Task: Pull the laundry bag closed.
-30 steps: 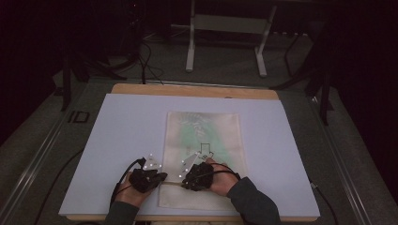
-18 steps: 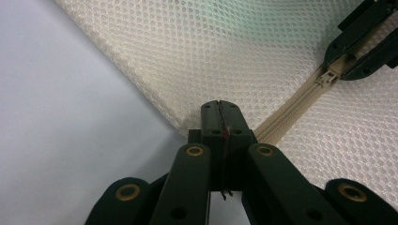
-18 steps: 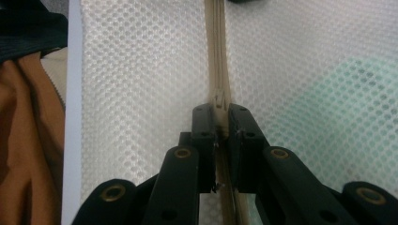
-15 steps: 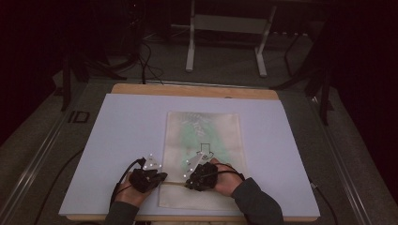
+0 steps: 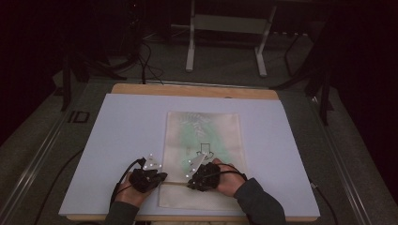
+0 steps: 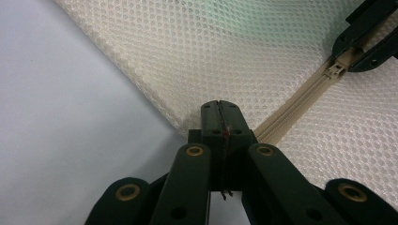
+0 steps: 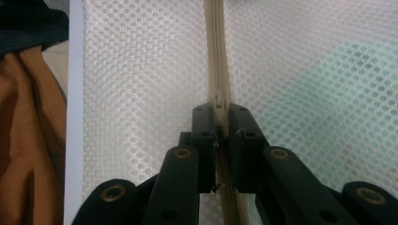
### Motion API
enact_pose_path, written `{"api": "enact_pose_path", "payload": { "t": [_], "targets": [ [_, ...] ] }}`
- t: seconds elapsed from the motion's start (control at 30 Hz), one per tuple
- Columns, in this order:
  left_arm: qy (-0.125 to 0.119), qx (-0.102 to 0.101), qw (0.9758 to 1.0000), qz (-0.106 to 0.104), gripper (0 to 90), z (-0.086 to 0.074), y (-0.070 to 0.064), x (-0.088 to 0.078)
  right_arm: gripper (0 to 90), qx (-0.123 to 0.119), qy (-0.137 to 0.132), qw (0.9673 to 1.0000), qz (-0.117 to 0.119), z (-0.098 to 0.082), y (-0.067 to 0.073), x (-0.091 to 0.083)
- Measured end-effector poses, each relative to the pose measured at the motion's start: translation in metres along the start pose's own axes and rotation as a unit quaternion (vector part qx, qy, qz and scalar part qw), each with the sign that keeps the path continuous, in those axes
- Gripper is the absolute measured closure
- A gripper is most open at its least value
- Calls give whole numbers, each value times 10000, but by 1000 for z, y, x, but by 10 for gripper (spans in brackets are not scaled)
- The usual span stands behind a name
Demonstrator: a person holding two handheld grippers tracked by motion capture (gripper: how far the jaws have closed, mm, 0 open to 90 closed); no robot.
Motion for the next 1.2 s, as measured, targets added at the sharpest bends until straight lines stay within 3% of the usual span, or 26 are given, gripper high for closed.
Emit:
{"api": "enact_pose_path", "payload": {
  "t": [1.2],
  "targets": [
    [2,-8,10000,0,894,0,0,0,825,154,57,9999,11,-24,-2,-12]
  ]
}}
Point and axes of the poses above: each handheld gripper's, and its own axes: x roughly forward along the jaws, z roughly out of its top, y roughly to its left, the point moved 4 cm from there along x, roughly forward along the jaws, and after that the axes turned 6 degrees about y, right-handed, at the moved point
